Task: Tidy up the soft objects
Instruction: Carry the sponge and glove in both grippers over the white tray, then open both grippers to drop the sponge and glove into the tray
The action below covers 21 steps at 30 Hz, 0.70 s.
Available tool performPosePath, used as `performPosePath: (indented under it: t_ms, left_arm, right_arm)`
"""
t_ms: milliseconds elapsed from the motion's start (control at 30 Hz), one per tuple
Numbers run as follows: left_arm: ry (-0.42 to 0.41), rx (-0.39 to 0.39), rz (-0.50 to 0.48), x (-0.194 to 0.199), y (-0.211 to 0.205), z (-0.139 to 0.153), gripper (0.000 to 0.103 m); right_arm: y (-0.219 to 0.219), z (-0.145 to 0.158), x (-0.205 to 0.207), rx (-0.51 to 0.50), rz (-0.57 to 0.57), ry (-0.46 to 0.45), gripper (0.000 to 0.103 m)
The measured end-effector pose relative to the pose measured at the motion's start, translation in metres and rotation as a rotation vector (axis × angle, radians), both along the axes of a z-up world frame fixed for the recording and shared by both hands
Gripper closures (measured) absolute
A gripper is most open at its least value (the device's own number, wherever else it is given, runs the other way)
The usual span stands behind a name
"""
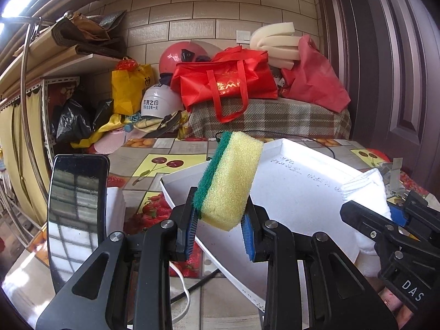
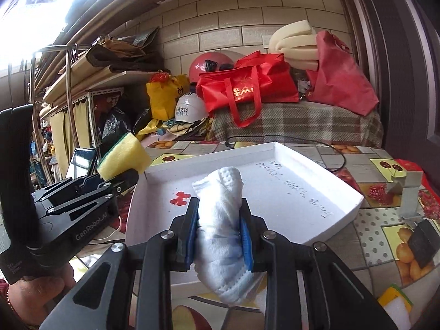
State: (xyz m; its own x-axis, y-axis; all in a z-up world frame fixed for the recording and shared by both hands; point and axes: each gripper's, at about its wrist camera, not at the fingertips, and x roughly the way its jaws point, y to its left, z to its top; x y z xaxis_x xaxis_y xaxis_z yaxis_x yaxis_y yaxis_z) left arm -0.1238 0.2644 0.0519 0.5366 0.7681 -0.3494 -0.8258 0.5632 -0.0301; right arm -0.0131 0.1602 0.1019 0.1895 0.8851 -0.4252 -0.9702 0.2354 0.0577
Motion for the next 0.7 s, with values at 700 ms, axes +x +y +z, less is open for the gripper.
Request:
performPosePath:
  t_ms: [700]
  left_arm:
    - [0.062,-0.075,-0.010,0.041,0.029,-0.004,0.075]
  right_arm:
    - [0.037,-0.003,0.031,-0.034,-0.193,-0.006,0.074]
